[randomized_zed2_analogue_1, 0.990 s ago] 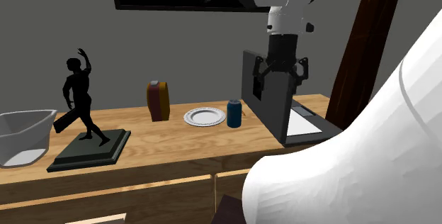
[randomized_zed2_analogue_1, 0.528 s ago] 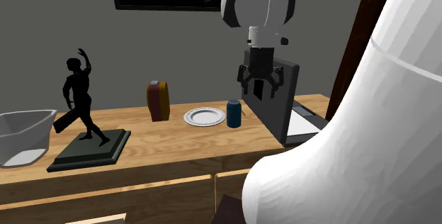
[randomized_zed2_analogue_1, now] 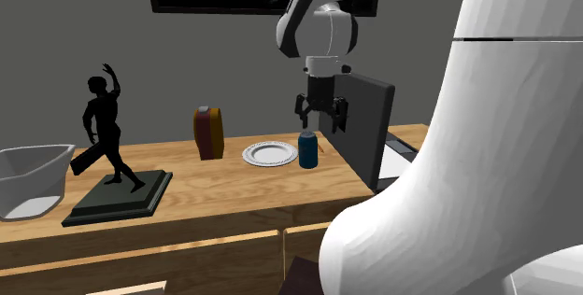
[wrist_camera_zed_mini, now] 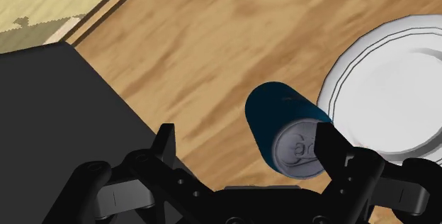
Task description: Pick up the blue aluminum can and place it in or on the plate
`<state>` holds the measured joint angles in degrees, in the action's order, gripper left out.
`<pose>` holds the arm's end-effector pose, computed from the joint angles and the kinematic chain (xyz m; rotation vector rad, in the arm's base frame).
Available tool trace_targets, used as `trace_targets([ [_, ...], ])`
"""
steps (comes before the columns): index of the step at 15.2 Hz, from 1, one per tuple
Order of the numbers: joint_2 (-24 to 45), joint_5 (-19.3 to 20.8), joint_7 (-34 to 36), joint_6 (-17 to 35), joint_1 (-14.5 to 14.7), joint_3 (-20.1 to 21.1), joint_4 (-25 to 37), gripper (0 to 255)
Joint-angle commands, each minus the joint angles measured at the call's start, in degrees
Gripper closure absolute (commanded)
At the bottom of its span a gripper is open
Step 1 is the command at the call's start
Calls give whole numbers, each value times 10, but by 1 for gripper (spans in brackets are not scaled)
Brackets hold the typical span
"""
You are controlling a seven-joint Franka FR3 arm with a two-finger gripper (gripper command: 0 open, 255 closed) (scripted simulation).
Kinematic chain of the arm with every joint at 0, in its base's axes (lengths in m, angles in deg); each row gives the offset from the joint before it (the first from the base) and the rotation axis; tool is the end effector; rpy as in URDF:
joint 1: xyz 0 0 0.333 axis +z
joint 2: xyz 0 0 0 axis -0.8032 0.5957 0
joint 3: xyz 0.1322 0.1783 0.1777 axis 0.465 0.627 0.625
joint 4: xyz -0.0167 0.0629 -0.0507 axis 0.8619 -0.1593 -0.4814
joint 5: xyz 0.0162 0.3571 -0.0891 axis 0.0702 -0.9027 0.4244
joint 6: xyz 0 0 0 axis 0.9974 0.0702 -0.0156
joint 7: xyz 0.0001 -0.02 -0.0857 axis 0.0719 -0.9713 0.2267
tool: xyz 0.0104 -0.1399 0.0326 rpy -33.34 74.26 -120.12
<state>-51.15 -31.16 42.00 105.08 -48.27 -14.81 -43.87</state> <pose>0.4597 0.2489 0.3723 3.1264 -0.1554 -0.0334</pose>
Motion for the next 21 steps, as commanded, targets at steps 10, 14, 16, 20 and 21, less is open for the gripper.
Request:
trace_targets([
  [10, 116, 61, 72, 63, 25, 8, 54, 0],
  [14, 122, 65, 74, 73, 26, 7, 48, 0],
  [16, 122, 65, 74, 73, 26, 7, 48, 0],
  [20, 122, 65, 74, 73, 26, 7, 48, 255],
  [21, 122, 65, 74, 73, 26, 7, 48, 255],
])
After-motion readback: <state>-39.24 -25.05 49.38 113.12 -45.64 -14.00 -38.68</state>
